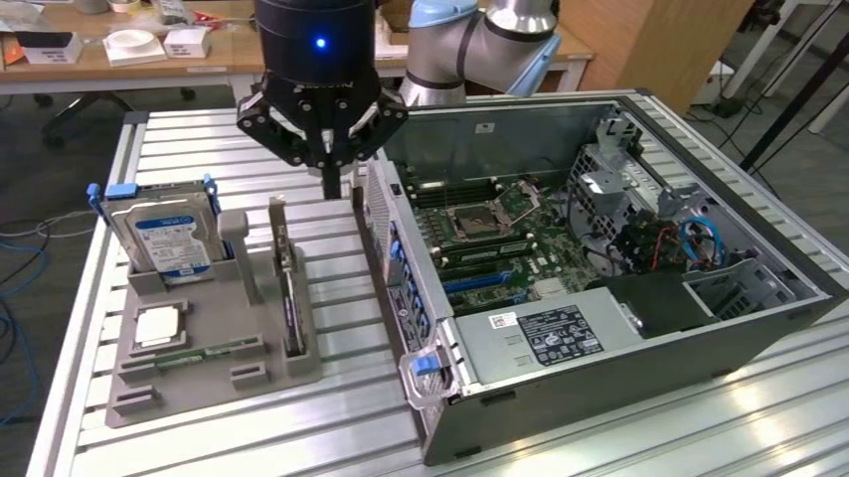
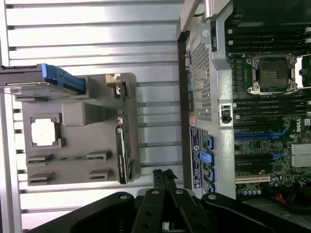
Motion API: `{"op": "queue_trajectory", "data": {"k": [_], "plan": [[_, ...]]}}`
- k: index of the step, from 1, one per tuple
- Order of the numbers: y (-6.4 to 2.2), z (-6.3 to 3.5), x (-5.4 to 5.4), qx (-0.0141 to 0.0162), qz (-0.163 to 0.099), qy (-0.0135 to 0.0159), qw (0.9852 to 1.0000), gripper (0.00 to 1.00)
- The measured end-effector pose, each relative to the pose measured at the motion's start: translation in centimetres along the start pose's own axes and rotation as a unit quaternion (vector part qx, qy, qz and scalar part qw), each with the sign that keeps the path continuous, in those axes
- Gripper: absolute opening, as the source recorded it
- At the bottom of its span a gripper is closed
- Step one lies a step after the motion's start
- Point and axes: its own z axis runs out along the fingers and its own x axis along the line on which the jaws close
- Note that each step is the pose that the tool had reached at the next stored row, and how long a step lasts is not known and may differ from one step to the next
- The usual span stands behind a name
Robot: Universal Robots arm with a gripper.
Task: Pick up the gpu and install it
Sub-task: 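Reach for the gpu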
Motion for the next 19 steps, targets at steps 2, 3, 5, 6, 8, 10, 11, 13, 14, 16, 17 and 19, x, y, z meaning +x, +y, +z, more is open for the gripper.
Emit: {"op": "queue_trajectory", "data": {"k": [2,3,5,6,8,10,11,13,14,16,17,19], "plan": [[-0.32,-0.02,0.3,0.0002,0.0,0.0,1.0,0.11],[-0.48,-0.03,0.4,0.0002,0.0,0.0,1.0,0.11],[-0.82,-0.05,0.8,0.0002,0.0,0.0,1.0,0.11],[-0.99,-0.06,1.0,0.0003,0.0,0.0,1.0,0.11],[-1.3,-0.08,1.6,0.0002,0.0,0.0,1.0,0.11],[-1.48,-0.08,2.3,0.0002,0.0,-0.0001,1.0,0.11],[-1.51,-0.08,2.6,0.0003,0.0,0.0,1.0,0.11],[-1.55,-0.06,3.2,0.0002,0.0,-0.0001,1.0,0.11],[-1.57,-0.05,3.5,0.0002,-0.001,-0.0003,1.0,0.11],[-1.53,0.0,4.2,0.0002,0.0,-0.0006,1.0,0.11],[-1.5,0.02,4.5,0.0001,0.0,-0.0009,1.0,0.11],[-1.28,0.09,4.8,0.0001,-0.001,-0.0013,1.0,0.11]]}}
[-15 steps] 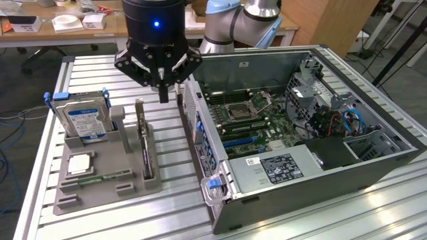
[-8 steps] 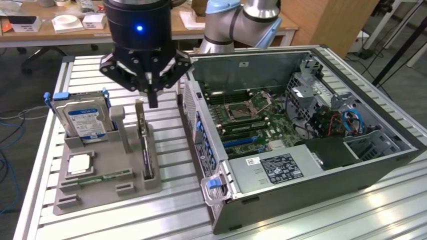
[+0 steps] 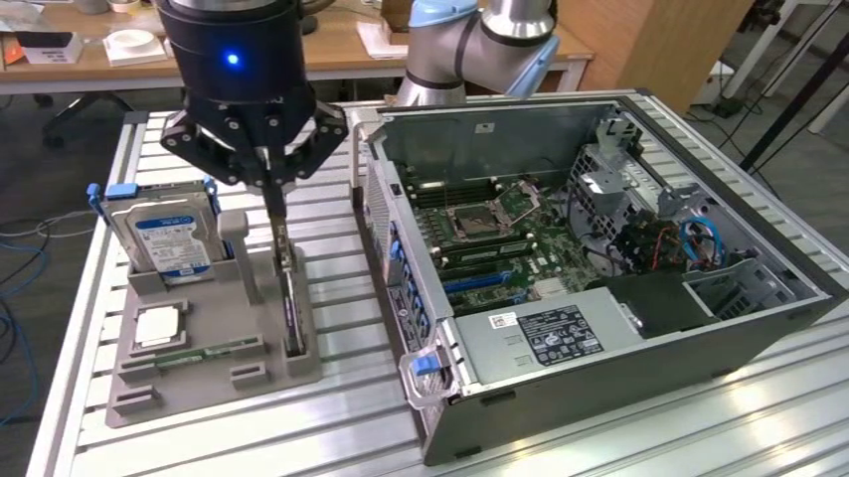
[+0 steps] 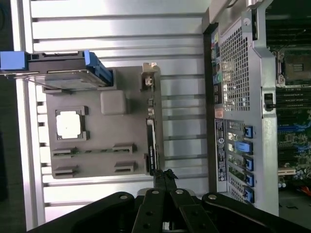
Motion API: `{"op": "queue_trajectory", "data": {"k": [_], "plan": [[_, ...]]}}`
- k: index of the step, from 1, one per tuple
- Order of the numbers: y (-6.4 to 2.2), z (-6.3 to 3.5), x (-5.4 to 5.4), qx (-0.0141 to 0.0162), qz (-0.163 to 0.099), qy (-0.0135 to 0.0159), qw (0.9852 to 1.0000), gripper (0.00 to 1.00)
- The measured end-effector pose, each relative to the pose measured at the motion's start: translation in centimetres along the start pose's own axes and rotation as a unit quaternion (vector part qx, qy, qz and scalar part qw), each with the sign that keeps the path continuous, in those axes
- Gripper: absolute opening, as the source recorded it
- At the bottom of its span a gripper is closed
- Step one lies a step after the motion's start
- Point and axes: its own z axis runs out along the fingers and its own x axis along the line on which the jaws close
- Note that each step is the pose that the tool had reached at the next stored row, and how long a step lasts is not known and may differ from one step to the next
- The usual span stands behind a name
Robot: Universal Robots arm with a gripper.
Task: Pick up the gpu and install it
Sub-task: 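Reach for the gpu, then pick up the gpu and move the gpu toward the slot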
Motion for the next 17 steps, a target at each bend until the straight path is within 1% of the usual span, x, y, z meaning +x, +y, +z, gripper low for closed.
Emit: {"op": "queue_trajectory", "data": {"k": [2,5,7,17], "plan": [[0.47,0.1,0.1,0.0,0.0,-0.0001,1.0,0.11],[1.4,0.25,0.3,0.0,0.0,-0.0002,1.0,0.11],[1.99,0.33,0.6,-0.0001,0.0,-0.0005,1.0,0.11],[1.99,0.32,0.7,0.0,0.0,-0.0005,1.0,0.11]]}}
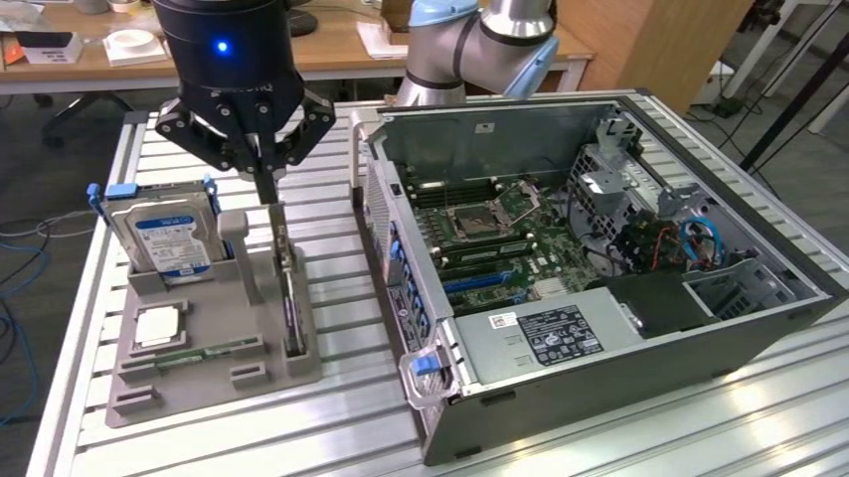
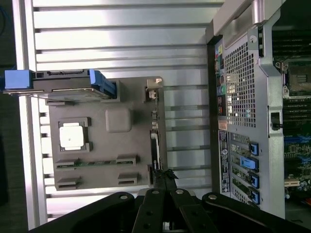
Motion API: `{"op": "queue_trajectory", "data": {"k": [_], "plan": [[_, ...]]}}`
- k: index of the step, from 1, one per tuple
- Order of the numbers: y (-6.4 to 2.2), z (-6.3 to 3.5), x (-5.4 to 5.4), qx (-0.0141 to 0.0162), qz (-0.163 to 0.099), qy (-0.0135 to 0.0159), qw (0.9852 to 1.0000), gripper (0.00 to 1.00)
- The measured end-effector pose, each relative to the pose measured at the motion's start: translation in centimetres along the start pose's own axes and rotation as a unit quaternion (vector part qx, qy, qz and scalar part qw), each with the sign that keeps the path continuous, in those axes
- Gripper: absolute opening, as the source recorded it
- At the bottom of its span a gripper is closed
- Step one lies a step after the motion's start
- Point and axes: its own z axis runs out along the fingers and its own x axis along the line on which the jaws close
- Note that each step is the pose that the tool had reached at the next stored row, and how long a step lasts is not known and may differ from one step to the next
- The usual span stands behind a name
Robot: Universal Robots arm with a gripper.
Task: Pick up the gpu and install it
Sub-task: 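Pick up the gpu and move the gpu toward the slot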
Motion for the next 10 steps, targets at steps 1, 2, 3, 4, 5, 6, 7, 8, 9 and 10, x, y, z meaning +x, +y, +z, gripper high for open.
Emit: {"op": "queue_trajectory", "data": {"k": [1,2,3,4,5,6,7,8,9,10], "plan": [[0.0,0.0,0.0,0.0,0.0,0.0,1.0,0.11],[0.0,0.0,0.0,0.0,0.0,0.0,1.0,0.11],[0.0,0.0,0.0,0.0,0.0,0.0,1.0,0.11],[0.0,0.0,0.0,0.0,0.0,0.0,1.0,0.11],[0.0,0.0,0.0,0.0,0.0,0.0,1.0,0.11],[0.0,0.0,0.0,0.0,0.0,0.0,1.0,0.11],[0.0,0.0,0.0,0.0,0.0,0.0,1.0,0.11],[0.0,0.0,0.0,0.0,0.0,0.0,1.0,0.11],[0.0,0.0,0.0,0.0,0.0,0.0,1.0,0.17],[0.0,0.0,0.0,0.0,0.0,0.0,1.0,0.23]]}}
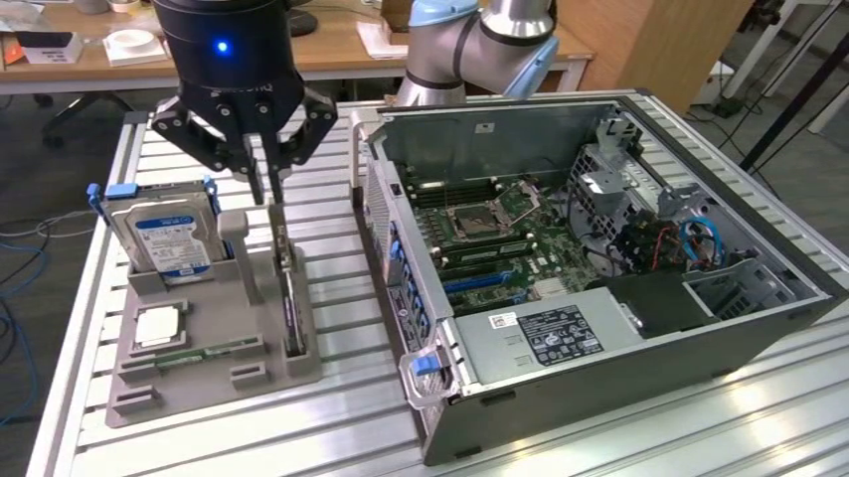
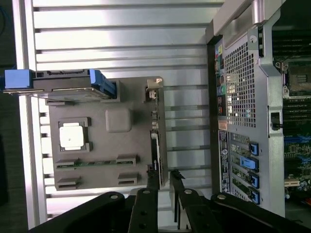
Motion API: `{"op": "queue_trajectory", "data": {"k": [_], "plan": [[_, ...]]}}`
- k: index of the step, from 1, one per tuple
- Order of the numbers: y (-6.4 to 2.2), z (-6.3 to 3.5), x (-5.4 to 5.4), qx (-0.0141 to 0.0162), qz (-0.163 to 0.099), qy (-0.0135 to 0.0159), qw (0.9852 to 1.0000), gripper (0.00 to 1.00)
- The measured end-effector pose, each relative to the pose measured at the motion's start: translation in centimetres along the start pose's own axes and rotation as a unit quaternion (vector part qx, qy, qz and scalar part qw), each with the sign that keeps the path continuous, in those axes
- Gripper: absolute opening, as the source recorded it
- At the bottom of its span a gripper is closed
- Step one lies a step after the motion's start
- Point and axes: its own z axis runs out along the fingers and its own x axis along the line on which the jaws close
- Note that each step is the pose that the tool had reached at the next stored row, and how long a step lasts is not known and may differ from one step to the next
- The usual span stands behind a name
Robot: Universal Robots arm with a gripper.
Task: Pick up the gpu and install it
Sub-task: 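Pick up the gpu and move the gpu toward the slot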
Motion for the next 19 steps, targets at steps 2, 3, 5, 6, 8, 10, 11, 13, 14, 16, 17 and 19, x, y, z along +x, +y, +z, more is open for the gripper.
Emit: {"op": "queue_trajectory", "data": {"k": [2,3,5,6,8,10,11,13,14,16,17,19], "plan": [[0.0,0.0,0.0,0.0,0.0,0.0,1.0,0.29],[0.0,0.0,0.0,0.0,0.0,0.0,1.0,0.35],[0.0,0.0,0.0,0.0,0.0,0.0,1.0,0.41],[0.0,0.0,0.0,0.0,0.0,0.0,1.0,0.41],[0.0,0.0,0.0,0.0,0.0,0.0,1.0,0.47],[0.0,0.0,0.0,0.0,0.0,0.0,1.0,0.53],[0.0,0.0,0.0,0.0,0.0,0.0,1.0,0.53],[0.0,0.0,0.0,0.0,0.0,0.0,1.0,0.53],[0.0,0.0,0.0,0.0,0.0,0.0,1.0,0.53],[0.0,0.0,0.0,0.0,0.0,0.0,1.0,0.53],[0.0,0.0,0.0,0.0,0.0,0.0,1.0,0.53],[0.0,0.06,0.0,-0.0001,0.0,-0.0001,1.0,0.53]]}}
